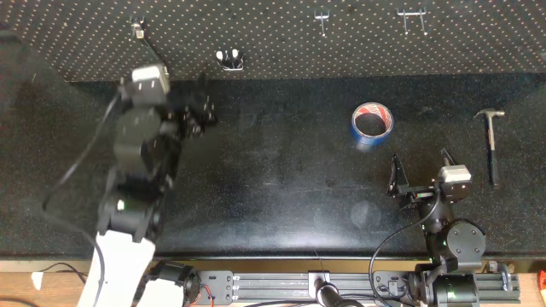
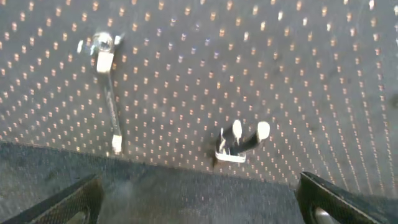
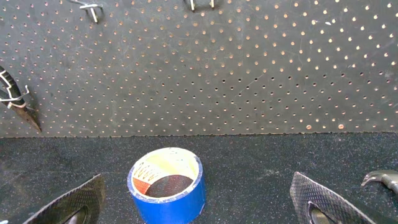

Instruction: Place Tools Onto Pegboard

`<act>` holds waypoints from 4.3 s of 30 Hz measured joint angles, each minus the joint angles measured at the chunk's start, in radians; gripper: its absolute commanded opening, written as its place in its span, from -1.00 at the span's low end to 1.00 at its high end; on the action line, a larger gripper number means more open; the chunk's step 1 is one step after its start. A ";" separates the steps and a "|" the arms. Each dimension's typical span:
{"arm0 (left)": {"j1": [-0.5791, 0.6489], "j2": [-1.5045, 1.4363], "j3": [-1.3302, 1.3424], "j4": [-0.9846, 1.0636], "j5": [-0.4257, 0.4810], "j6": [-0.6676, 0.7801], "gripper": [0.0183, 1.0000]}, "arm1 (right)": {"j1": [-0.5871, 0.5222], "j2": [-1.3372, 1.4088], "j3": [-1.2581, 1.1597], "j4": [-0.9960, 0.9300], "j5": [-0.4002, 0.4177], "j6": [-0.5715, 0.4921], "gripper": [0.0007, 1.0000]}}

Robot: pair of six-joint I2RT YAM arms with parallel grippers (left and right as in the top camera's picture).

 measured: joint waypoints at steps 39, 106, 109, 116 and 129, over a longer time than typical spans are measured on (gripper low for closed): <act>0.174 -0.908 -0.763 0.119 0.182 0.124 0.99 | 0.000 0.000 0.000 0.000 0.000 0.000 0.95; 0.182 -0.913 -0.762 0.117 0.182 0.128 0.99 | 0.178 1.481 1.136 -0.688 -0.108 0.040 0.95; 0.182 -0.913 -0.762 0.117 0.182 0.128 0.99 | 0.200 1.553 1.160 -0.697 -0.110 0.037 0.95; 0.182 -0.913 -0.762 0.117 0.182 0.128 0.99 | 0.222 1.662 1.176 -0.697 -0.106 0.021 0.96; 0.182 -0.913 -0.762 0.117 0.182 0.129 0.99 | 0.223 1.777 1.177 -0.705 -0.064 0.008 -0.84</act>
